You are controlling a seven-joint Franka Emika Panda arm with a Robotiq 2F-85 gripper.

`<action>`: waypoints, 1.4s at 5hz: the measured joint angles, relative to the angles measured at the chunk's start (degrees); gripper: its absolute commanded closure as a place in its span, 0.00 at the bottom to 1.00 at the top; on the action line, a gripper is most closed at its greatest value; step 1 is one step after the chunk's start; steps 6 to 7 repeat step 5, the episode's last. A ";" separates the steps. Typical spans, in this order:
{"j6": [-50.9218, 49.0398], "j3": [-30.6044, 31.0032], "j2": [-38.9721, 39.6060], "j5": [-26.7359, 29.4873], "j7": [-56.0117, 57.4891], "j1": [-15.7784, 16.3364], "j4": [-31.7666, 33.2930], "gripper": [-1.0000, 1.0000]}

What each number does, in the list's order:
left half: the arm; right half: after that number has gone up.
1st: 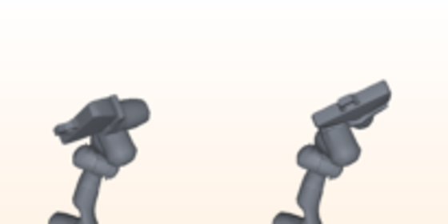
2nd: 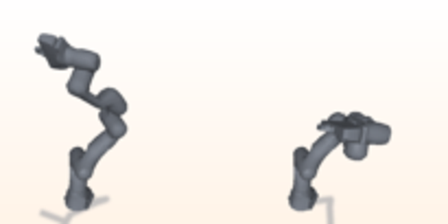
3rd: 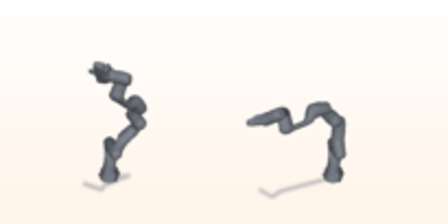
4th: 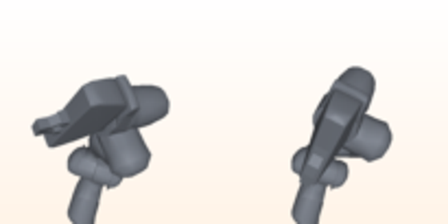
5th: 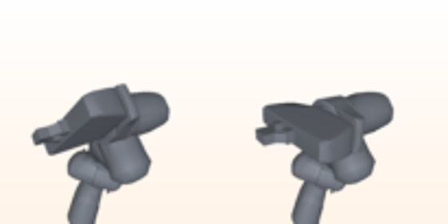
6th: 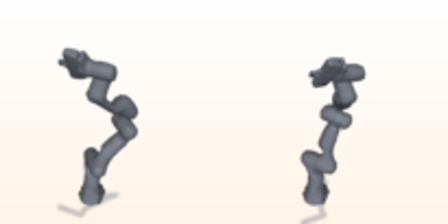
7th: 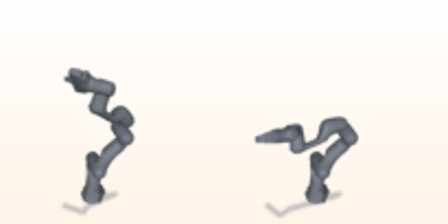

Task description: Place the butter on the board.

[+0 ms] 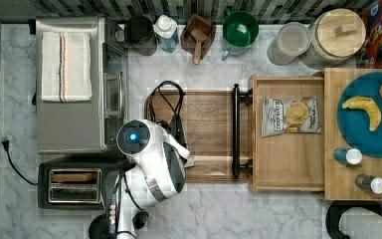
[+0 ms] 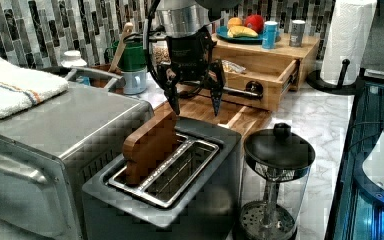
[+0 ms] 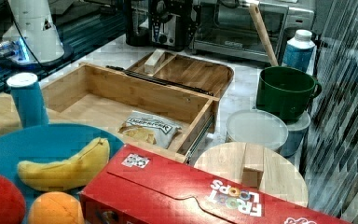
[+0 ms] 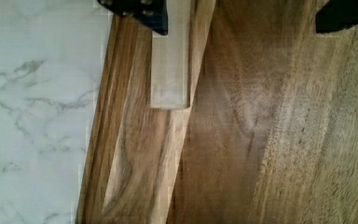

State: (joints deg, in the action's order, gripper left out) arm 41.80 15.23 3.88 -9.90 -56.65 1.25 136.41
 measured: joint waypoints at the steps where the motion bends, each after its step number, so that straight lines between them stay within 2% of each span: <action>1: 0.11 0.01 0.02 0.00 0.00 -0.18 0.00 0.00; 7: 0.90 0.13 0.15 0.36 -0.03 -0.07 0.00 0.00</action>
